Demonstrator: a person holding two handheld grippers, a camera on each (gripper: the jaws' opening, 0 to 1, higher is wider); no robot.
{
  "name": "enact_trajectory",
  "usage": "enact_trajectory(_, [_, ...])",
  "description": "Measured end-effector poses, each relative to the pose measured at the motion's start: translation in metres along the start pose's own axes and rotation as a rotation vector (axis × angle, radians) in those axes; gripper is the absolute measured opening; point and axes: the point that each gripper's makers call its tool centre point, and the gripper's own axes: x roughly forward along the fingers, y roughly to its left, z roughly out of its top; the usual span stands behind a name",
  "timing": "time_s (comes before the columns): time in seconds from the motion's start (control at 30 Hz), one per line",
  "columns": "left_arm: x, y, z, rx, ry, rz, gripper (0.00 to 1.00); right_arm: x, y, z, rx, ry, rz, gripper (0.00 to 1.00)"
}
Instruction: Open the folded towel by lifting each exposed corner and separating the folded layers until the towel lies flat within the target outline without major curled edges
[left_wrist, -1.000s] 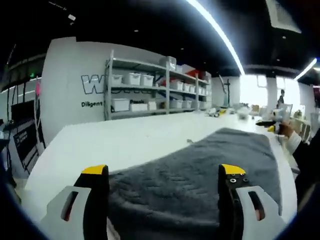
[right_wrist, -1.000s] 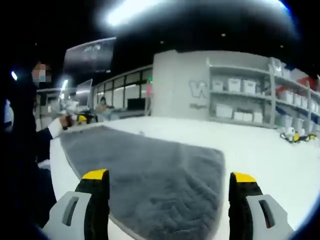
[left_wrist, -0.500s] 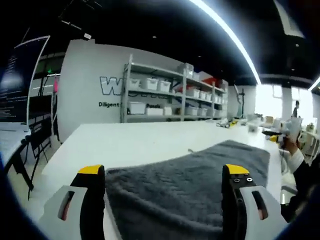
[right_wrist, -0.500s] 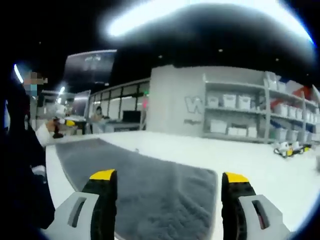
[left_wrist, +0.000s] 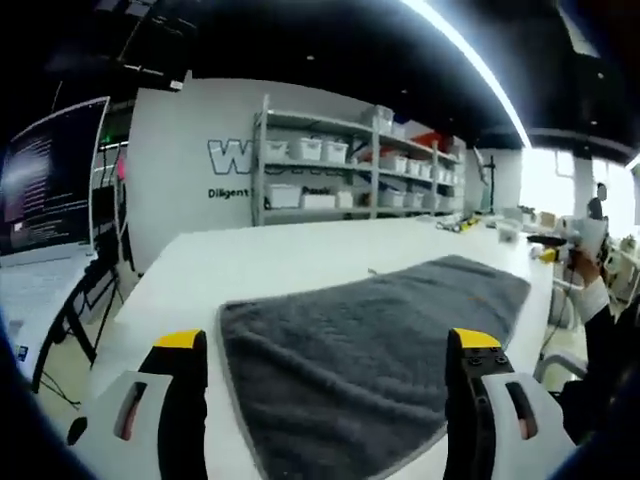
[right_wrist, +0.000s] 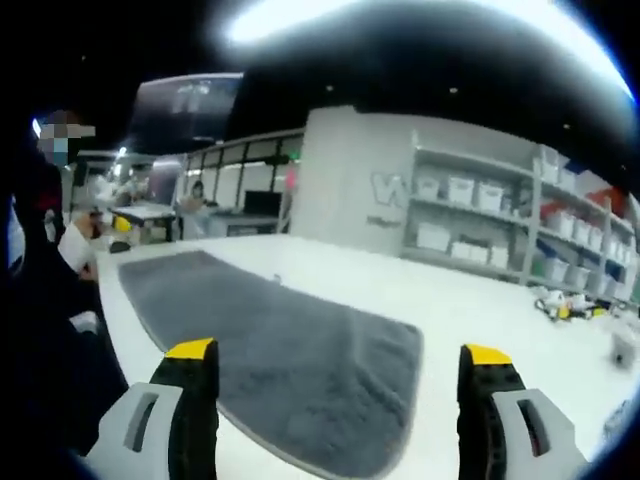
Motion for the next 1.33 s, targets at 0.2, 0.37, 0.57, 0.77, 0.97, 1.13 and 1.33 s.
enact_trajectory(0.2, [-0.015,-0.014,0.001,0.017,0.008,0.009,0.97,-0.005,0.006,0.009,-0.020,0.009,-0.003,0.99])
enact_trajectory(0.37, [-0.036,-0.024,0.023,0.024,-0.050,0.042,0.97,-0.012,0.010,0.020,0.005,-0.001,-0.013,0.99])
enact_trajectory(0.57, [-0.049,-0.043,0.033,0.067,-0.049,0.025,0.99,-0.023,0.019,0.034,-0.021,-0.022,-0.010,0.99])
enact_trajectory(0.77, [-0.054,-0.056,0.042,0.085,-0.061,0.028,1.00,-0.027,0.030,0.048,-0.027,-0.027,-0.017,0.99])
enact_trajectory(0.97, [-0.052,-0.059,0.041,0.072,-0.049,0.019,1.00,-0.026,0.035,0.053,0.024,-0.032,-0.002,0.99])
enact_trajectory(1.13, [-0.052,-0.064,0.044,0.062,-0.062,-0.009,1.00,-0.021,0.031,0.047,0.027,-0.007,-0.016,0.99])
enact_trajectory(1.33, [-0.052,-0.056,0.036,0.060,-0.032,0.014,1.00,-0.021,0.031,0.047,0.016,0.014,-0.033,0.99])
